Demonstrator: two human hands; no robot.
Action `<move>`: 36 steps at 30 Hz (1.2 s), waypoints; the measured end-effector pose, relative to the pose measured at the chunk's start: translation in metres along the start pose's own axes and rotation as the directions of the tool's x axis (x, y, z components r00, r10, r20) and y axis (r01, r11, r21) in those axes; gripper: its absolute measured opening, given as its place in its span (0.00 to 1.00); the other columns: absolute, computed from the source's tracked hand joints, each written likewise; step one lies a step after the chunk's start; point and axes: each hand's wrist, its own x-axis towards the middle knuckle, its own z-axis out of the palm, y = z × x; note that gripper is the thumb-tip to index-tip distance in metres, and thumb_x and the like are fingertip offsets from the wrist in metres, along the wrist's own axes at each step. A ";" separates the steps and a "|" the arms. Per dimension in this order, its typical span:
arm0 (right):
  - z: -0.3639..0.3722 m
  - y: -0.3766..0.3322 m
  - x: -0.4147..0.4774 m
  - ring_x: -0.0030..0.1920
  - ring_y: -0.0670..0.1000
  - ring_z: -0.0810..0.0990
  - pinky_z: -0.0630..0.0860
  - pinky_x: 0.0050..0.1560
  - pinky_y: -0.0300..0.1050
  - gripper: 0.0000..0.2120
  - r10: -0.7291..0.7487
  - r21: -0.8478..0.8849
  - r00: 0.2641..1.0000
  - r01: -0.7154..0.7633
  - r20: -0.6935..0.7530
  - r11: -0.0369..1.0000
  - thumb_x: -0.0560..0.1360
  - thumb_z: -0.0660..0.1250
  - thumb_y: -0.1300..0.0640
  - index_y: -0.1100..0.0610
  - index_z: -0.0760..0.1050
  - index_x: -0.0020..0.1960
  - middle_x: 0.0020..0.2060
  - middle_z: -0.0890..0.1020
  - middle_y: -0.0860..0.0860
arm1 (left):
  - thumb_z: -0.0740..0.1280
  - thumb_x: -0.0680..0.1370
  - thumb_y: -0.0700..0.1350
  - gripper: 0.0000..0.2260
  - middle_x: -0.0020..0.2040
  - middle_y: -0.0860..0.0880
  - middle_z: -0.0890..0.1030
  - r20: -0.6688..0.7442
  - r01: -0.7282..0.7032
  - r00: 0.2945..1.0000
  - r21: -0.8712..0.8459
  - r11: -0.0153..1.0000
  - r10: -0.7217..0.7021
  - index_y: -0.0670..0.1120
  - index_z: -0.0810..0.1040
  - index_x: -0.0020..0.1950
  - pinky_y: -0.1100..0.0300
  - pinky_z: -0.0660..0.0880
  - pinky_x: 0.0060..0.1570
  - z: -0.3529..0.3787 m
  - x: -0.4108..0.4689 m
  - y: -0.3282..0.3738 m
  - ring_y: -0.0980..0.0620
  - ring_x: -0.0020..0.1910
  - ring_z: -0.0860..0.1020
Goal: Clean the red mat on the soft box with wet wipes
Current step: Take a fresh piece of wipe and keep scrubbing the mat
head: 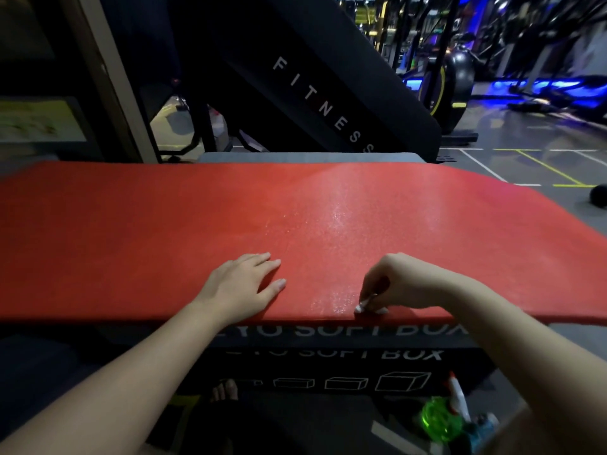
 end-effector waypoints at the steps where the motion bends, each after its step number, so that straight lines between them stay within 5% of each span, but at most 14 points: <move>1: -0.001 0.000 0.006 0.40 0.38 0.81 0.79 0.44 0.39 0.06 0.000 -0.009 1.000 0.000 -0.014 1.000 0.69 0.77 0.49 0.44 0.85 0.45 0.38 0.84 0.39 | 0.55 0.82 0.66 0.26 0.77 0.56 0.70 -0.037 0.006 0.999 0.039 0.999 -0.005 0.57 0.70 0.77 0.52 0.66 0.72 -0.001 0.001 0.001 0.54 0.76 0.65; 8: 0.005 0.005 0.069 0.42 0.48 0.81 0.71 0.40 0.39 0.06 0.022 0.024 0.925 -0.014 -0.379 1.000 0.70 0.76 0.51 0.52 0.85 0.46 0.40 0.85 0.49 | 0.54 0.80 0.66 0.25 0.61 0.53 0.78 -0.081 0.048 0.996 0.097 0.994 -0.040 0.53 0.78 0.65 0.51 0.73 0.58 -0.003 0.022 0.004 0.49 0.62 0.74; 15: -0.011 0.008 0.059 0.35 0.40 0.79 0.72 0.35 0.39 0.09 0.006 0.057 1.000 -0.005 -0.029 0.998 0.68 0.76 0.42 0.45 0.85 0.44 0.34 0.84 0.43 | 0.58 0.82 0.62 0.22 0.62 0.49 0.77 -0.074 0.106 0.992 0.082 0.991 -0.100 0.50 0.76 0.67 0.50 0.73 0.60 -0.008 0.054 -0.015 0.46 0.64 0.73; 19: -0.005 0.022 0.097 0.39 0.47 0.80 0.70 0.39 0.41 0.09 0.068 0.097 0.921 -0.033 -0.383 0.995 0.69 0.77 0.47 0.51 0.85 0.45 0.38 0.84 0.49 | 0.59 0.82 0.63 0.22 0.61 0.48 0.77 -0.084 0.132 0.989 0.106 0.986 -0.124 0.50 0.77 0.67 0.49 0.73 0.60 -0.005 0.074 -0.026 0.45 0.64 0.74; 22: -0.006 0.028 0.124 0.44 0.51 0.81 0.70 0.42 0.42 0.12 0.104 0.093 0.859 -0.067 -0.502 0.993 0.70 0.77 0.49 0.56 0.85 0.46 0.42 0.85 0.53 | 0.59 0.81 0.63 0.22 0.61 0.48 0.77 -0.092 0.145 0.986 0.080 0.986 -0.137 0.50 0.77 0.66 0.48 0.73 0.59 -0.007 0.087 -0.032 0.45 0.63 0.74; 26: -0.027 0.035 0.118 0.32 0.40 0.77 0.70 0.34 0.38 0.10 0.069 0.094 0.972 -0.049 -0.226 0.994 0.69 0.76 0.42 0.49 0.86 0.42 0.32 0.84 0.47 | 0.60 0.82 0.61 0.21 0.63 0.48 0.77 -0.126 0.152 0.981 0.031 0.988 -0.147 0.51 0.76 0.68 0.47 0.73 0.60 -0.012 0.105 -0.049 0.45 0.64 0.73; 29: -0.031 0.037 0.114 0.35 0.43 0.79 0.75 0.38 0.43 0.10 0.032 0.044 0.996 -0.029 -0.084 0.999 0.67 0.76 0.39 0.44 0.85 0.42 0.34 0.84 0.45 | 0.60 0.82 0.61 0.22 0.69 0.49 0.75 -0.154 0.173 0.973 -0.018 0.985 -0.173 0.51 0.75 0.71 0.48 0.70 0.64 -0.011 0.117 -0.067 0.46 0.68 0.72; 36: -0.030 0.047 0.191 0.44 0.55 0.80 0.64 0.40 0.41 0.10 0.112 0.074 0.870 -0.088 -0.481 0.993 0.71 0.75 0.50 0.56 0.85 0.48 0.43 0.83 0.56 | 0.52 0.84 0.62 0.25 0.81 0.49 0.64 -0.061 0.249 0.965 -0.096 0.964 -0.256 0.54 0.68 0.78 0.48 0.55 0.79 0.021 0.143 -0.086 0.51 0.80 0.59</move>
